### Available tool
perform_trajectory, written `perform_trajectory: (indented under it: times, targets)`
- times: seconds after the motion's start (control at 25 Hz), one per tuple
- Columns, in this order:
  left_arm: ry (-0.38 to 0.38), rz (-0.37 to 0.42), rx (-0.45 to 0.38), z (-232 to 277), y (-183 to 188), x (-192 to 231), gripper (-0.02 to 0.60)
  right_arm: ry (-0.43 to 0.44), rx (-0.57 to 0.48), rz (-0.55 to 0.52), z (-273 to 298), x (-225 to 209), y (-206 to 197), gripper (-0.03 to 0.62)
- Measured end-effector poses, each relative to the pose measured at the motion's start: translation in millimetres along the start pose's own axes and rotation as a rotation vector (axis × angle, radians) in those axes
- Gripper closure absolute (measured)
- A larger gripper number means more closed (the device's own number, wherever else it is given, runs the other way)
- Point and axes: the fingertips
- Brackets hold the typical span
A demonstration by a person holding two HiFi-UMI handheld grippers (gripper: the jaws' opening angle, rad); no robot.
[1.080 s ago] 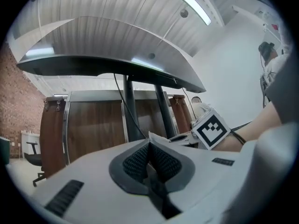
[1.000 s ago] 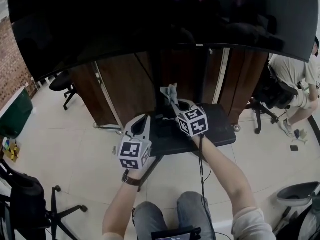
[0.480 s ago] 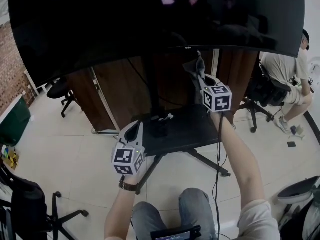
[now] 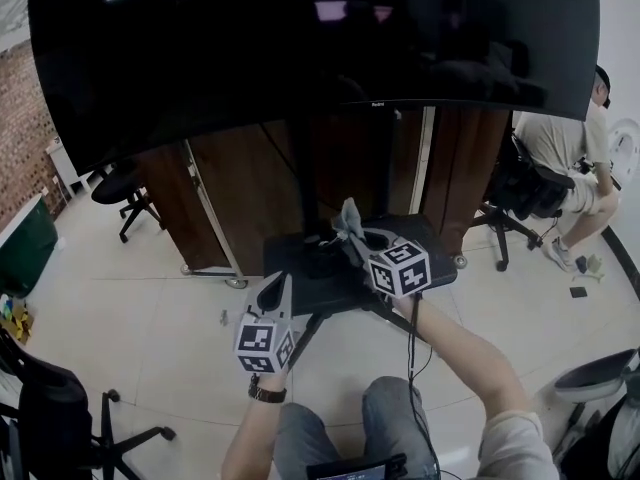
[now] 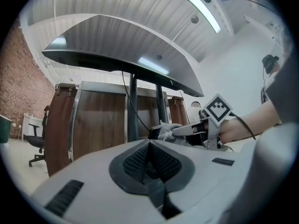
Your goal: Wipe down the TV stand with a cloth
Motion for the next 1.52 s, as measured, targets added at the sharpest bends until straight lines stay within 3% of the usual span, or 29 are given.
perform_trajectory:
  times: [0.08,0.2,0.44,0.56,0.68,0.92,1.0,1.08,1.16,1.28,1.44,1.52]
  targets:
    - [-0.016,0.003,-0.011,-2.5,4.3,-8.7,0.56,-0.016,0.035,0.022,11.8,-0.8,-11.6,0.569]
    - [-0.029,0.022,-0.012,-7.4,6.0,-14.4,0.56,-0.095,0.061,0.056,1.9,-35.2,-19.4,0.569]
    - [-0.037,0.019,-0.009,-13.8,2.9,-17.3,0.56,-0.342,0.033,0.07,-83.7,-142.8,-14.9,0.569]
    - [-0.054,0.015,-0.001,-18.3,-2.8,-25.8,0.56,-0.411,0.011,0.091,-124.7,-167.7,-21.8,0.569]
    - [-0.06,0.014,0.001,-23.5,-4.7,-29.3,0.56,-0.301,-0.024,0.08,-124.5,-114.5,-22.4,0.569]
    - [0.0,0.007,-0.012,-44.8,-1.2,-15.1,0.56,0.185,0.013,-0.003,-33.8,129.1,-54.5,0.569]
    - [0.02,0.0,-0.007,-51.8,-2.1,-8.0,0.56,0.242,0.044,0.001,-10.2,167.7,-73.0,0.569]
    - [0.026,-0.005,-0.001,-56.9,-3.0,-3.4,0.56,0.229,0.069,0.006,0.3,167.6,-85.7,0.569]
    - [0.028,0.004,0.0,-60.7,-4.2,-2.0,0.56,0.175,0.07,0.014,-7.0,136.4,-88.0,0.569]
    - [0.029,0.002,0.003,-63.6,-11.7,-1.4,0.56,0.028,0.033,0.023,-47.5,49.4,-74.6,0.569]
    - [0.026,-0.009,0.014,-67.9,-20.2,1.6,0.56,-0.341,-0.009,0.003,-126.4,-114.7,-44.0,0.569]
    - [0.032,-0.016,0.015,-70.8,-21.4,5.7,0.56,-0.501,-0.033,-0.029,-156.3,-167.2,-24.9,0.569]
Point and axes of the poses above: the fingertips, and each gripper's own axes: z forward along the fingers, x to its left, y out of its top, and after that the axes turned 15 degrees about z, right-handed
